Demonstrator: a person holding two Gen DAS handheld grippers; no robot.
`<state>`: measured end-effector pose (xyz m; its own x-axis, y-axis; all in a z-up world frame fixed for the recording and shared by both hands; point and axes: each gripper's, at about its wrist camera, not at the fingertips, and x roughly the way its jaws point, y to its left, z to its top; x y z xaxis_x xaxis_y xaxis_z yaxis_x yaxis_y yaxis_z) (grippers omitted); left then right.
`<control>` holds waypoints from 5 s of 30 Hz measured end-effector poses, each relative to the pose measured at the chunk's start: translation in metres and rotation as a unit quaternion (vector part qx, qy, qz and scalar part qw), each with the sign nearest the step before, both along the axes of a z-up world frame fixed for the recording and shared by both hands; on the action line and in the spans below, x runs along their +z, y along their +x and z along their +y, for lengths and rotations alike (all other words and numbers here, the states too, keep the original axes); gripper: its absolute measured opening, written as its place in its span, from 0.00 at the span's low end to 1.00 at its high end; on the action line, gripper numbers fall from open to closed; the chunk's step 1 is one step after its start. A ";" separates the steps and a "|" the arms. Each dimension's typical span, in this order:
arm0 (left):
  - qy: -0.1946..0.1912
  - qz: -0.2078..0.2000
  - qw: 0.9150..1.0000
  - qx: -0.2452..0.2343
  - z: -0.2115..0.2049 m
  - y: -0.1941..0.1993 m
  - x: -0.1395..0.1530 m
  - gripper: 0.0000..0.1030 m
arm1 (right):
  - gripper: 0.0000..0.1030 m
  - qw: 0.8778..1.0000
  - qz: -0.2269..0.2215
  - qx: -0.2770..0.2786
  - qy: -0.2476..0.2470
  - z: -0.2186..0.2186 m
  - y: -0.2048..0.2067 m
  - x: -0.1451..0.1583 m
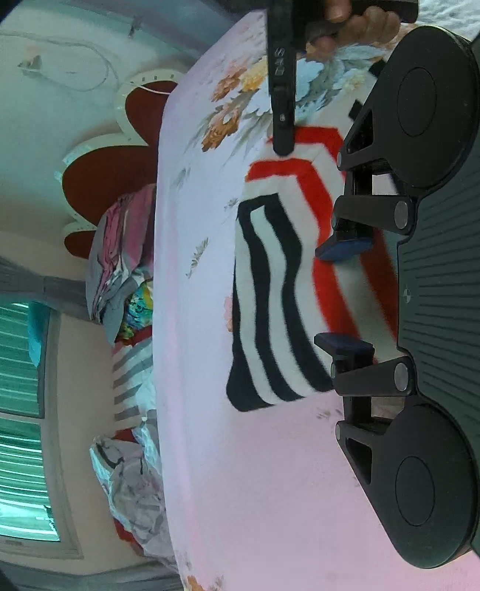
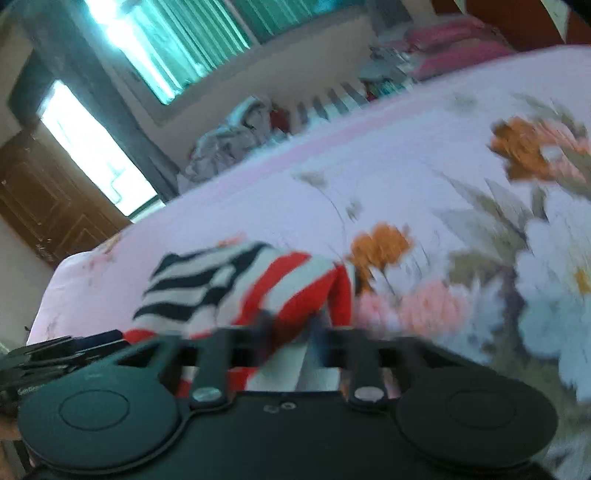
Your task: Fold small clothes
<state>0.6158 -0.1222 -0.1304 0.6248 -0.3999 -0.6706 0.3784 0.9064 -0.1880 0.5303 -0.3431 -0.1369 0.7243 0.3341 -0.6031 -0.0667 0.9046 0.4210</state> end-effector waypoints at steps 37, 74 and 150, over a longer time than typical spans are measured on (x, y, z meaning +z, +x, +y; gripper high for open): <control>0.051 0.012 0.999 -0.012 0.028 -0.119 -0.025 0.29 | 0.01 0.956 0.079 0.056 -0.277 0.063 -0.140 -0.020; 0.031 0.025 0.999 0.033 0.016 -0.059 -0.002 0.92 | 0.50 0.992 0.004 0.008 -0.127 0.027 -0.078 0.002; -0.019 -0.018 0.992 0.121 0.339 -0.087 0.003 0.53 | 0.38 0.994 0.062 0.087 -0.018 0.270 -0.040 0.013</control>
